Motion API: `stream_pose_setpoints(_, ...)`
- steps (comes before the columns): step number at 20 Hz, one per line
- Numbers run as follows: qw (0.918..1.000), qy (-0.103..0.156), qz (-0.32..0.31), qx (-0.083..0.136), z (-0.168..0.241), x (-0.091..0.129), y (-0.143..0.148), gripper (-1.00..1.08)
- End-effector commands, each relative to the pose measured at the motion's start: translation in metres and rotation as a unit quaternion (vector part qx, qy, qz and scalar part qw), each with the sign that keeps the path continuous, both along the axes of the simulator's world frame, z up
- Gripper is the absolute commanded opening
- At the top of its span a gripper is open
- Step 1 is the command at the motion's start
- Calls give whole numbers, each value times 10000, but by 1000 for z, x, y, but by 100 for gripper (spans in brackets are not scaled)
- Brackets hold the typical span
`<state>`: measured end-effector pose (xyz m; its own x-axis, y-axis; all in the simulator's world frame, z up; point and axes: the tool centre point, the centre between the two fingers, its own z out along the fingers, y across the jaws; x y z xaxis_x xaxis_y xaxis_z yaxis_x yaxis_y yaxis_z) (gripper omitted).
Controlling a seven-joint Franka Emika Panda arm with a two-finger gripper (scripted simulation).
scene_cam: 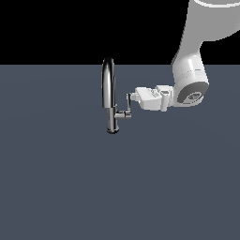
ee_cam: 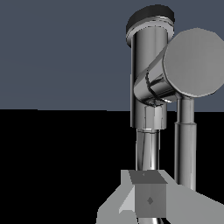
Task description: Turn on the faucet by rotating a designated handle.
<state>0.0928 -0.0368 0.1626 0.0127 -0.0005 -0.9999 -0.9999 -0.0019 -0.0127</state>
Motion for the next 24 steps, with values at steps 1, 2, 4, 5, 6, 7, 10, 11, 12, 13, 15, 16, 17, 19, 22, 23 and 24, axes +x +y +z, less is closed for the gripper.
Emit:
stream_pose_setpoints(1, 10000, 0, 0, 0, 1, -6, 0, -100)
stream_pose_setpoints(2, 10000, 0, 0, 0, 1, -8, 0, -100)
stream_pose_setpoints(4, 10000, 0, 0, 0, 1, -13, 0, -100)
stream_pose_setpoints(5, 10000, 0, 0, 0, 2, -15, 0, -100)
stream_pose_setpoints(6, 10000, 0, 0, 0, 2, -18, 0, -100)
stream_pose_setpoints(7, 10000, 0, 0, 0, 2, -20, 0, -100)
stream_pose_setpoints(10, 10000, -3, -3, 3, 3, -28, 0, -100)
stream_pose_setpoints(11, 10000, -3, -3, 3, 4, -30, 0, -100)
stream_pose_setpoints(12, 10000, -3, -3, 3, 4, -33, 0, -100)
stream_pose_setpoints(13, 10000, -3, -3, 3, 4, -35, 0, -100)
stream_pose_setpoints(15, 10000, -3, -3, 3, 5, -41, 0, -100)
stream_pose_setpoints(16, 10000, -3, -3, 3, 5, -41, 0, -100)
stream_pose_setpoints(17, 10000, -11, -64, -31, 3, -37, -5, -100)
stream_pose_setpoints(19, 10000, -10, -58, -28, -1, -43, -5, -100)
stream_pose_setpoints(22, 10000, -9, -47, -21, -7, -53, -4, -100)
stream_pose_setpoints(23, 10000, -8, -44, -19, -10, -56, -4, -100)
stream_pose_setpoints(24, 10000, -8, -41, -18, -12, -60, -3, -100)
